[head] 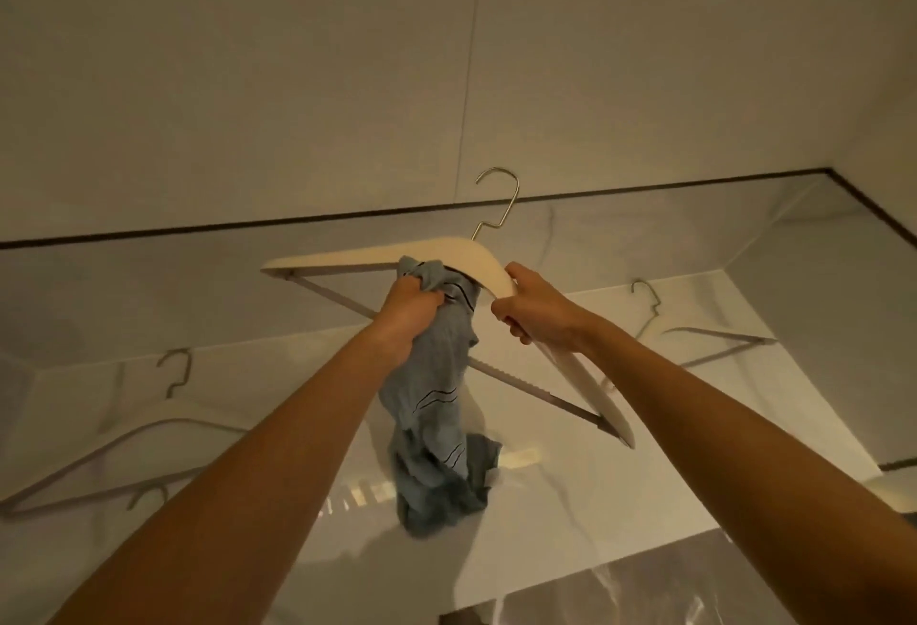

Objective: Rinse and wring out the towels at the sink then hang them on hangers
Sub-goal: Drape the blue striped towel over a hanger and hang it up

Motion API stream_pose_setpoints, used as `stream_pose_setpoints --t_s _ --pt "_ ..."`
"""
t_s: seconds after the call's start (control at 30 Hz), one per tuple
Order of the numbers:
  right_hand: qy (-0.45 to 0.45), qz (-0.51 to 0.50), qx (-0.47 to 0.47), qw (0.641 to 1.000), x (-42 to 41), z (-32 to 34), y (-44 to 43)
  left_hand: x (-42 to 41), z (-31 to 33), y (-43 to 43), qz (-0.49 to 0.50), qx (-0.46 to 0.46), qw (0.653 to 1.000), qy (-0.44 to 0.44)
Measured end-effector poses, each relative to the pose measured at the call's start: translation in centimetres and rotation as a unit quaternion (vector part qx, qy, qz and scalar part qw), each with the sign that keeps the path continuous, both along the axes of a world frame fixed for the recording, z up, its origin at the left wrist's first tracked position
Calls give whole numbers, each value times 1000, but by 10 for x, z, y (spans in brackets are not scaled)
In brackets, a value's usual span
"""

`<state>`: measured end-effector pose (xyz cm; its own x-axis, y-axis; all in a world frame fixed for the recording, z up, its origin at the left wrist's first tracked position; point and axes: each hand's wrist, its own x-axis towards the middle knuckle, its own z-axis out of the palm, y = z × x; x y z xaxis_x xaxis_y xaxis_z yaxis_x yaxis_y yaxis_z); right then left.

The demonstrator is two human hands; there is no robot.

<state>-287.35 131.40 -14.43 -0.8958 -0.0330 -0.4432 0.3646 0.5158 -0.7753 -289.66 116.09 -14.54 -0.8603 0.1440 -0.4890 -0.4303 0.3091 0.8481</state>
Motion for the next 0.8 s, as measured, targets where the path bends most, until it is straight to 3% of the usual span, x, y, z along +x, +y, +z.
stream_pose_setpoints --t_s 0.23,0.4,0.47,0.53,0.67,0.7,0.8 --pt "79 -37 -6 996 41 115 17 8 109 24 -35 47 998 37" --pt "142 -69 -70 985 99 189 51 45 192 63 -117 130 983 49" --pt "168 -77 -80 980 128 209 67 65 217 85 -182 56 979 72" --pt "192 -75 -80 975 157 223 79 88 233 108 -263 -112 950 126" --pt "216 -104 -86 967 200 238 95 131 247 137 -384 -436 789 201" --pt "207 -124 -103 965 203 238 97 133 249 138 -380 -459 772 223" --pt "180 -162 -149 959 221 237 113 154 257 144 -332 -431 777 315"
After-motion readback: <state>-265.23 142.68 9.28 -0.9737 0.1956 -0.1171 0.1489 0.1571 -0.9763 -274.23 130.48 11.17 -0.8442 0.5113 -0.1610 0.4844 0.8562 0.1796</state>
